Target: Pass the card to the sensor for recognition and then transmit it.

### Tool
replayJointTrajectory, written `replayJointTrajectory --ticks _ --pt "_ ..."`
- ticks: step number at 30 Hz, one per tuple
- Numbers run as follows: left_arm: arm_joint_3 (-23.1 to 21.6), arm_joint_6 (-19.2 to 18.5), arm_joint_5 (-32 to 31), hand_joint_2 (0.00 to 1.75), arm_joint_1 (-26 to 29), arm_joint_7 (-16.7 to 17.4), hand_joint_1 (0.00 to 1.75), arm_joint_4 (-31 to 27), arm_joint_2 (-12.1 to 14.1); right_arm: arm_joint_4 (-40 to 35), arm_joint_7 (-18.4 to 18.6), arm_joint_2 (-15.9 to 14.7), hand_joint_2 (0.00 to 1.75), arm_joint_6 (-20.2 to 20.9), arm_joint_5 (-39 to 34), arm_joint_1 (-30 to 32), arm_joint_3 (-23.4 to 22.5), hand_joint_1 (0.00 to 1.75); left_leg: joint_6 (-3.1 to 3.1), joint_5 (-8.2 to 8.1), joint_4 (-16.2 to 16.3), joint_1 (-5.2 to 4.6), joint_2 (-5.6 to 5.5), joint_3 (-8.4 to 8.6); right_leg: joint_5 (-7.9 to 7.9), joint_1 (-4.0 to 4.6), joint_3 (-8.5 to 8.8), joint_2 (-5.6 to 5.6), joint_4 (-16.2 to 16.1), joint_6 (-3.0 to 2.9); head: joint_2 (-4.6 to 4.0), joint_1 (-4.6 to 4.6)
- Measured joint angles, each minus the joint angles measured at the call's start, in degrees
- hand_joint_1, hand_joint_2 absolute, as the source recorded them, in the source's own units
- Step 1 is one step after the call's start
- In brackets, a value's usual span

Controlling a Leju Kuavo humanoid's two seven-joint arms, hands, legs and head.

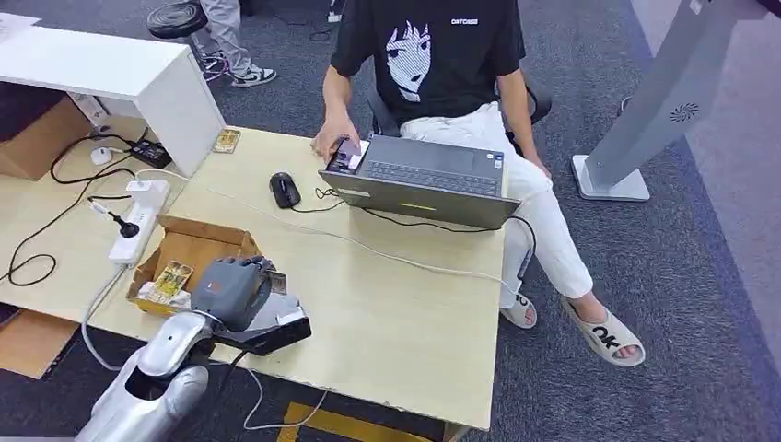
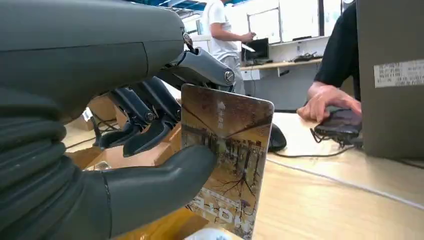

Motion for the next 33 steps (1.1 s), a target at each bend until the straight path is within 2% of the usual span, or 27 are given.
replayJointTrajectory --ticks 18,27,33 --pt "-3.63 -1.13 -0.24 1.75 0.68 0.04 1.75 3.65 -0.66 0.00 -1.22 0.22 1.75 0.00 2.16 0.14 -2.91 0.00 0.00 0.00 0.00 0.00 0.00 -0.02 0.00 0.00 0.00 -0.01 0.00 0.00 0.00 0.00" --pt "-4.39 -4.81 -1.31 1.75 0.79 2.19 1.75 4.28 -0.17 0.07 -1.79 0.33 1.75 0.00 4.28 0.11 -4.92 0.00 0.00 0.00 -0.01 0.00 -0.03 -0.01 0.00 0.00 0.05 -0.05 0.00 0.00 0.00 0.00" --pt "-4.72 -5.27 -1.31 1.75 0.84 2.30 1.75 4.30 0.31 0.22 -1.81 0.42 1.75 0.00 4.28 -0.10 -5.99 0.00 0.00 0.00 -0.03 0.00 -0.04 0.05 0.00 0.01 0.11 -0.07 0.01 0.00 0.00 0.00"
